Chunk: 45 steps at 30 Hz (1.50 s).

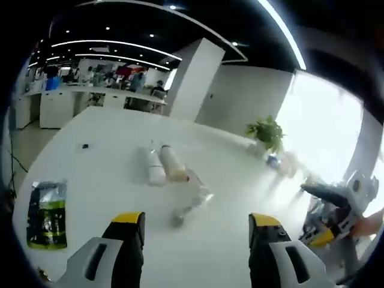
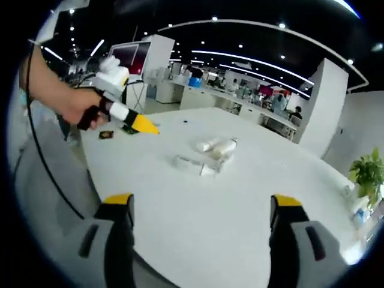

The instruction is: Arrange the skincare products in the storage area until every visible bottle or jar stands upright without overlapping.

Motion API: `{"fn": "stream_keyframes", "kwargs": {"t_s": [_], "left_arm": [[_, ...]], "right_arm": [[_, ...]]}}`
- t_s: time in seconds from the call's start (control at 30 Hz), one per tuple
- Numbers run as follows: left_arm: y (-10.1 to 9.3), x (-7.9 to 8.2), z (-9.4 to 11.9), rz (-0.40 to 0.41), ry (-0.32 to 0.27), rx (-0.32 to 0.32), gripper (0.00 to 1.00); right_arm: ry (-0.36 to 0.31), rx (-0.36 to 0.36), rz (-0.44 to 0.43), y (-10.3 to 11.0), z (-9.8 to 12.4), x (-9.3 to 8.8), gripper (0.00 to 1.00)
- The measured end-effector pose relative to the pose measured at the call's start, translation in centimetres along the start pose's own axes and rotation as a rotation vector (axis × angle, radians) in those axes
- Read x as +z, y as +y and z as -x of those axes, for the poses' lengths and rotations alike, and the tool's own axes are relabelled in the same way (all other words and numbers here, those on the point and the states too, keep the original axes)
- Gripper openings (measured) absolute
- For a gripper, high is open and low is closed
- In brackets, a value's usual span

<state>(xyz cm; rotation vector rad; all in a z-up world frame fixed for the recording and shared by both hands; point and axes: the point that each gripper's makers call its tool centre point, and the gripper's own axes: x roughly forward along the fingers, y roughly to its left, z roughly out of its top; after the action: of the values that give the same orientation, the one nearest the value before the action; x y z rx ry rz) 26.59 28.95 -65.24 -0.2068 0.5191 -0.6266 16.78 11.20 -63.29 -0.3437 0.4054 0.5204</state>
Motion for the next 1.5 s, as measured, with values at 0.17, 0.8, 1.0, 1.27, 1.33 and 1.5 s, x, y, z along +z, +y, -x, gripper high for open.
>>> {"fn": "stream_keyframes", "kwargs": {"t_s": [0.17,0.8,1.0,1.27,1.33,1.5], "left_arm": [[0.9,2.8,-2.5,-0.023,-0.023,0.001,0.75],[8.4,6.3,-15.0,0.035,0.223,0.066,0.58],[11.4,5.1,-18.1,0.091,0.337,0.133,0.57],[12.3,5.7,-21.8,0.032,0.389,0.15,0.59],[12.8,5.2,-22.0,-0.007,0.437,0.166,0.56],[14.1,5.1,-23.8,-0.081,0.483,0.194,0.56]], "right_arm": [[-0.017,-0.054,-0.159,-2.3,0.1,0.1,0.95],[-0.055,-0.121,-0.125,-3.7,0.9,0.7,0.87],[-0.049,-0.149,-0.121,-4.5,1.1,0.3,0.82],[-0.036,-0.148,-0.118,-4.6,1.0,0.0,0.82],[-0.03,-0.153,-0.119,-4.7,1.0,-0.2,0.81],[-0.018,-0.159,-0.113,-4.9,1.0,-0.5,0.81]]}}
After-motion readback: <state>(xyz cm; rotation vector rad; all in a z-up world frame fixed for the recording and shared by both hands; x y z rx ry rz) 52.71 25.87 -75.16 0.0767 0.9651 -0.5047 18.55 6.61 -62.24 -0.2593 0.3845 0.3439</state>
